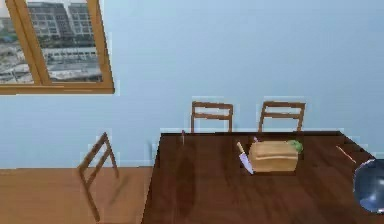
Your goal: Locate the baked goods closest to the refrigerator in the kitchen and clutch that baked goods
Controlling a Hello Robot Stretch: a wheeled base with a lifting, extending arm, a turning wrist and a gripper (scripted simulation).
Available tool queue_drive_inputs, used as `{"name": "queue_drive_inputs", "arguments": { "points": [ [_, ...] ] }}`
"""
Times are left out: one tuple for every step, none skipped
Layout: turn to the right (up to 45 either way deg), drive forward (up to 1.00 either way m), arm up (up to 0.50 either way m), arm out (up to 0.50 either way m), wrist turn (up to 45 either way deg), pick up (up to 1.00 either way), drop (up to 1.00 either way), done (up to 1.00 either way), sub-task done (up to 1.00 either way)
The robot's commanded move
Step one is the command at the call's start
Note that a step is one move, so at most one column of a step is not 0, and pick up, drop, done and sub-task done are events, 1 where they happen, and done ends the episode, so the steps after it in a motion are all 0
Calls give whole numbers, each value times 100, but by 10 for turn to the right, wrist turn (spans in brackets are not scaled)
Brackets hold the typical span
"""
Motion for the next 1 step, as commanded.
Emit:
{"name": "queue_drive_inputs", "arguments": {
  "points": [
    [-450,0,0,0,0,0,0,0,0]
  ]
}}
